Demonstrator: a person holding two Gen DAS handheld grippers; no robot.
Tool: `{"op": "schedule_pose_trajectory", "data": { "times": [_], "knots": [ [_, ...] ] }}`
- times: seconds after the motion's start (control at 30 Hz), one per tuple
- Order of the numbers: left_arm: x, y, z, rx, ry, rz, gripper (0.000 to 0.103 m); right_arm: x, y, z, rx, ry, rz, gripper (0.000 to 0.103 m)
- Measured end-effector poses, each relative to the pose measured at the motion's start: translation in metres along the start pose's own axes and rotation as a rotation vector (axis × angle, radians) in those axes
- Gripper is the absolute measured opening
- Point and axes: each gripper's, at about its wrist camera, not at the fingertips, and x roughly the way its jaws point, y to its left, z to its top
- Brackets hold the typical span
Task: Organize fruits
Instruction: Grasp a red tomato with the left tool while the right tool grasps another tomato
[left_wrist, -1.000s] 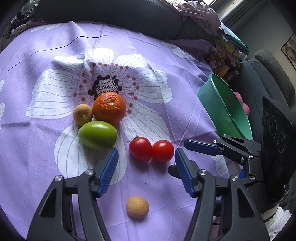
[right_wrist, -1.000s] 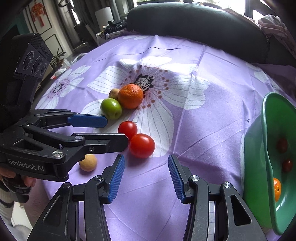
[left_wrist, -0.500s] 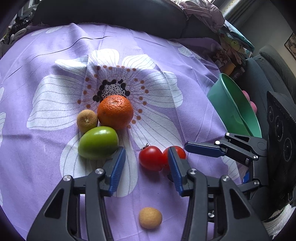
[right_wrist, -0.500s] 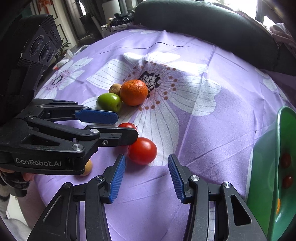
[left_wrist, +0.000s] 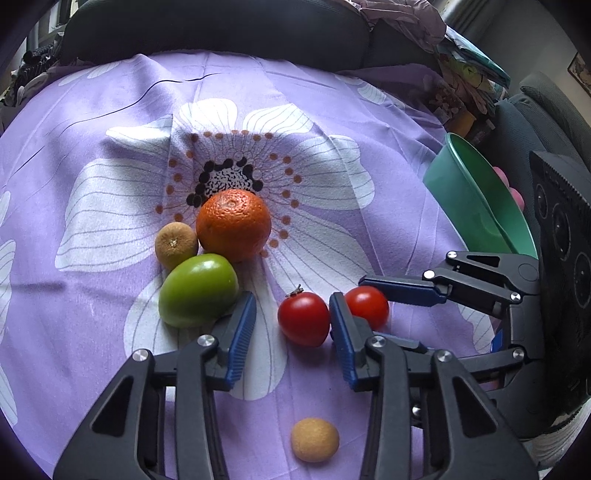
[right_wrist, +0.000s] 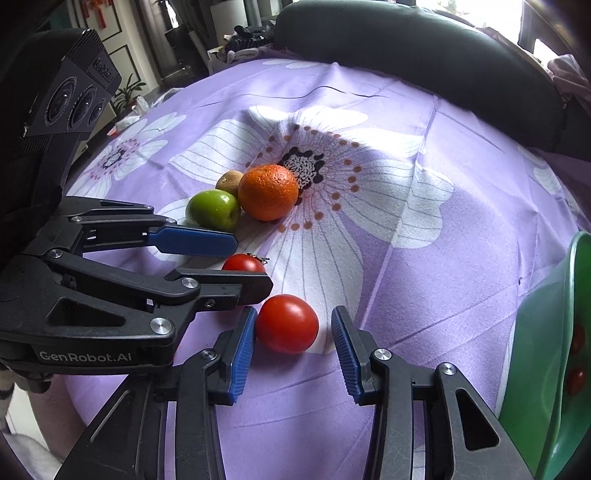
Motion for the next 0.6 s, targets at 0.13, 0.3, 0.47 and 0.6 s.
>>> {"op": "schedule_pose_trajectory", "data": {
  "times": [0.13,0.3,0.47,0.6],
  "knots": [
    [0.002,-0.003,0.0,0.022,-0.006,0.022,0.027,0.003,0.004,0.002,-0.017,-0.001,-0.011,0.035],
    [0.001,-0.001,-0.001,0.009,-0.004,0.021,0.027,-0.004,-0.002,0.0,0.015,-0.024,-0.009,0.035],
    [-0.009,-0.004,-0.005,0.001,-0.025,0.003,0.027,-0.015,-0.009,-0.009,0.054,-0.043,-0.009,0.034],
    [-0.02,-0.01,-0.009,-0.001,-0.046,-0.012,0.027,-0.029,-0.014,-0.017,0.095,-0.071,-0.005,0.034]
  ]
}}
